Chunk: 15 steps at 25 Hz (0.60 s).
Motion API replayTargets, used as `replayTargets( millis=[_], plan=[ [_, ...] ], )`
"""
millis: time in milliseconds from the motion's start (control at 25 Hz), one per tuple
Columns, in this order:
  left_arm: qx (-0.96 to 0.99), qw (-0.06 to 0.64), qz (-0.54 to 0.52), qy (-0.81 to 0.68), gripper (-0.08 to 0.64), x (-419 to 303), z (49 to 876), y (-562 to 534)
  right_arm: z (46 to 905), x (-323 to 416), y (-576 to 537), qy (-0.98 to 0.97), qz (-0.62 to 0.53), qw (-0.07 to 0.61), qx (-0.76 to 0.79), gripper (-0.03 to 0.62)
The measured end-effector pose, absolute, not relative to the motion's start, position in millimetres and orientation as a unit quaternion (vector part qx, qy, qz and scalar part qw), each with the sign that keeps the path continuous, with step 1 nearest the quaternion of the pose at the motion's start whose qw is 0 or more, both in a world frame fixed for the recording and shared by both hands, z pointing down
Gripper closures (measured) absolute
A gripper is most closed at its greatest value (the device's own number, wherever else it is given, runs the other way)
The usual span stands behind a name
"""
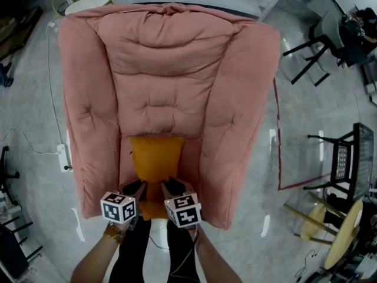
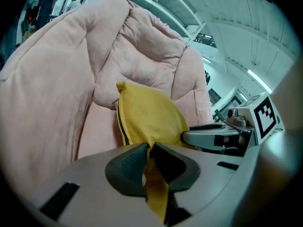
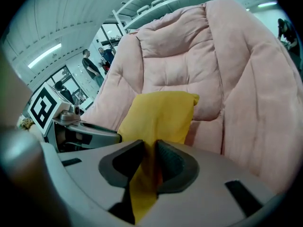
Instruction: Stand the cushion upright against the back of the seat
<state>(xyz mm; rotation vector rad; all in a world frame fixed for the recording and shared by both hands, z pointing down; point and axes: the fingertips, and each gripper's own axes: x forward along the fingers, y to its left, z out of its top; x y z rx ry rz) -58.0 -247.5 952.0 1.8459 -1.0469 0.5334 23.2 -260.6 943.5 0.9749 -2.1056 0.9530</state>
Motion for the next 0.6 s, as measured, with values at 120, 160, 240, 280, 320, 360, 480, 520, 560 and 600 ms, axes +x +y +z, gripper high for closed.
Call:
replayTargets(
  millis=[120,160,240,280,320,360,480,520,560,600],
  plan=[
    [0.755,0.441,0.221,-0.432,0.505,-62,942,-266,927,17,-280,-0.806,0.336,0.308,0.377,0.489],
    [0.758,0.432,0.222,-0.436,0.506,-63,937,-273,922,16,-287,-0.809,0.325,0.308,0.381,0.491],
    [0.763,0.415,0.222,-0.444,0.508,-65,929,-291,911,13,-304,-0.815,0.304,0.304,0.388,0.492],
    [0.765,0.407,0.219,-0.448,0.508,-66,925,-302,906,12,-313,-0.819,0.293,0.302,0.391,0.495],
    [0.769,0.398,0.215,-0.453,0.509,-67,920,-314,901,11,-324,-0.822,0.282,0.298,0.395,0.497],
    [0.772,0.388,0.209,-0.457,0.509,-68,915,-326,896,10,-336,-0.824,0.272,0.294,0.4,0.497],
    [0.783,0.356,0.196,-0.471,0.509,-71,902,-359,884,8,-369,-0.829,0.246,0.277,0.42,0.5],
    [0.785,0.347,0.192,-0.476,0.51,-73,897,-369,880,7,-378,-0.829,0.238,0.27,0.428,0.5],
    [0.787,0.338,0.188,-0.481,0.509,-74,894,-379,877,6,-387,-0.83,0.232,0.263,0.435,0.5],
    [0.789,0.33,0.184,-0.484,0.51,-75,890,-387,874,5,-395,-0.83,0.226,0.256,0.442,0.502]
  ],
)
